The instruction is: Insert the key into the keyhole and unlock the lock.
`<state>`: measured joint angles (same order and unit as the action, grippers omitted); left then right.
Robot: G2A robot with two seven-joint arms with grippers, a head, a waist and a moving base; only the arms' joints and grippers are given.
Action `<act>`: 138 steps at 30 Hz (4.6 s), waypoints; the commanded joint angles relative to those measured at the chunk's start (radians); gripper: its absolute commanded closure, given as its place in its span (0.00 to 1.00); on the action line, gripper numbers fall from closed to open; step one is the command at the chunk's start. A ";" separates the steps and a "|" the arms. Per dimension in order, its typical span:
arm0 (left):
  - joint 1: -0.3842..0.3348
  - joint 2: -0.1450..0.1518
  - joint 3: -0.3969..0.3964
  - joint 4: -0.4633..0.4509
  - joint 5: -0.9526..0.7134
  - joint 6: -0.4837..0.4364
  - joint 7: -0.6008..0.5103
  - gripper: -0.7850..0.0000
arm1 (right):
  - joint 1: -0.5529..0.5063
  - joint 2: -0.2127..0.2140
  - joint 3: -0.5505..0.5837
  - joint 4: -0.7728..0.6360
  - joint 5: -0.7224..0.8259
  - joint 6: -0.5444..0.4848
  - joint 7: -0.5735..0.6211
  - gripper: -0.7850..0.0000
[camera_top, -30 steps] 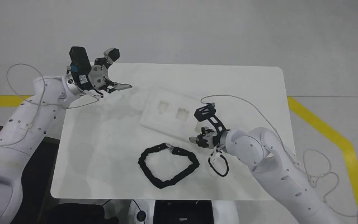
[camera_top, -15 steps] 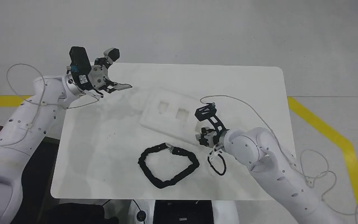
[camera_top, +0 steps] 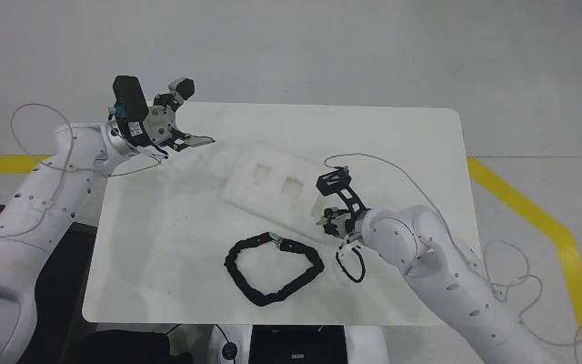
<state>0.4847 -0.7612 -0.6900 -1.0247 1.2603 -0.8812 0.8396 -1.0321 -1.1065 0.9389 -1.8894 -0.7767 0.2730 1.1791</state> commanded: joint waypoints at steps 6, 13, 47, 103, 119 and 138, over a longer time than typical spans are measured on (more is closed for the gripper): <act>0.000 0.000 0.000 0.000 0.000 0.000 0.000 0.00 | 0.007 0.000 0.010 -0.008 -0.053 0.017 0.016 1.00; 0.000 0.000 0.000 0.000 0.000 0.000 0.000 0.00 | 0.027 0.000 0.017 -0.012 -0.167 0.061 0.036 1.00; 0.000 0.000 0.000 0.000 0.000 0.000 0.000 0.00 | -0.376 0.046 0.510 -0.270 0.198 -0.298 -0.218 1.00; 0.284 0.012 0.006 -0.448 0.154 -0.131 -0.349 0.00 | -0.503 0.056 0.720 -0.228 0.395 -0.450 -0.430 1.00; 0.216 0.010 0.149 -0.445 0.229 -0.131 -0.391 0.00 | -0.503 0.056 0.720 -0.228 0.395 -0.450 -0.430 1.00; 0.211 0.024 0.200 -0.479 0.315 -0.131 -0.477 0.00 | -0.503 0.056 0.720 -0.228 0.395 -0.450 -0.430 1.00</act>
<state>0.6994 -0.7372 -0.4990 -1.5017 1.5702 -1.0123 0.3637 -1.5353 -1.0504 1.6589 -2.1178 -0.3819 -0.1774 0.7489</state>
